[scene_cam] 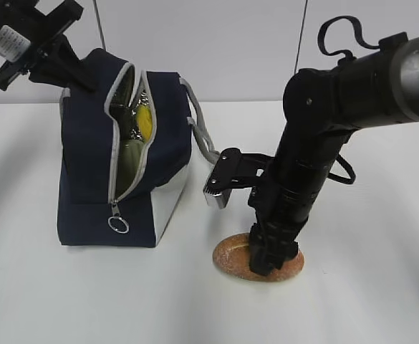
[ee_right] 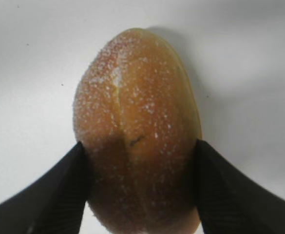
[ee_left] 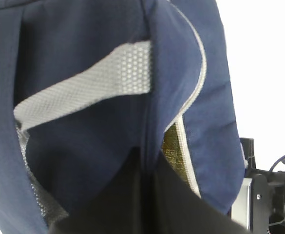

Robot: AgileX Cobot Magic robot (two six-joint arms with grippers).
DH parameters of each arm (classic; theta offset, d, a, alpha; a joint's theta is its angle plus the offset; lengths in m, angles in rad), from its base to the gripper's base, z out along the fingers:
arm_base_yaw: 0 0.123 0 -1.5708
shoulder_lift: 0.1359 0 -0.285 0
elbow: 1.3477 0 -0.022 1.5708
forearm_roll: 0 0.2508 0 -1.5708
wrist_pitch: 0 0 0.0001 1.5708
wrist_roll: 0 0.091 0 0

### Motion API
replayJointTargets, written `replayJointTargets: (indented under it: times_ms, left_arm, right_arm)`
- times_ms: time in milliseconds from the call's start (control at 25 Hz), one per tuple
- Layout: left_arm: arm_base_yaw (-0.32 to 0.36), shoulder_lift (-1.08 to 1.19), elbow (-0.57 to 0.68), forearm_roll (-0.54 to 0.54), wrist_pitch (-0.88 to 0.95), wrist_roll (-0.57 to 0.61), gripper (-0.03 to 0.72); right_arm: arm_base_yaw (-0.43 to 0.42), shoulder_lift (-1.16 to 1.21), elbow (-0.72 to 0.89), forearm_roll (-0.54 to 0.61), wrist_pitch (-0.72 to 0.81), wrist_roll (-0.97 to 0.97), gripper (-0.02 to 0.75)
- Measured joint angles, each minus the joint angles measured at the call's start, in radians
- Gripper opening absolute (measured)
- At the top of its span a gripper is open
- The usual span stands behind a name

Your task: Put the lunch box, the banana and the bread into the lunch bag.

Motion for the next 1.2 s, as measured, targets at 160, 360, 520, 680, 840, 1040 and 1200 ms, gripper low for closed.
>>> replayJointTargets:
  times_ms: [160, 360, 520, 680, 840, 1040, 1200]
  left_arm:
    - [0.0, 0.0, 0.0, 0.0, 0.0, 0.001, -0.003]
    - [0.0, 0.0, 0.0, 0.0, 0.0, 0.001, -0.003]
    - [0.0, 0.0, 0.0, 0.0, 0.0, 0.001, -0.003]
    - [0.0, 0.0, 0.0, 0.0, 0.0, 0.001, -0.003]
    - [0.0, 0.0, 0.0, 0.0, 0.0, 0.001, -0.003]
    - [0.0, 0.0, 0.0, 0.0, 0.0, 0.001, -0.003]
    - [0.0, 0.0, 0.0, 0.0, 0.0, 0.001, -0.003]
  right_arm:
    - [0.0, 0.01, -0.054, -0.019, 0.1, 0.02, 0.375]
    - [-0.002, 0.01, -0.173, -0.083, 0.275, 0.127, 0.367]
    - [-0.002, 0.01, -0.296, -0.174, 0.31, 0.246, 0.365]
    - [-0.002, -0.001, -0.398, -0.225, 0.32, 0.319, 0.364]
    - [-0.002, -0.026, -0.498, -0.224, 0.332, 0.337, 0.363]
    - [-0.002, -0.027, -0.612, -0.106, 0.334, 0.389, 0.363]
    - [-0.002, -0.025, -0.634, 0.058, 0.292, 0.404, 0.363]
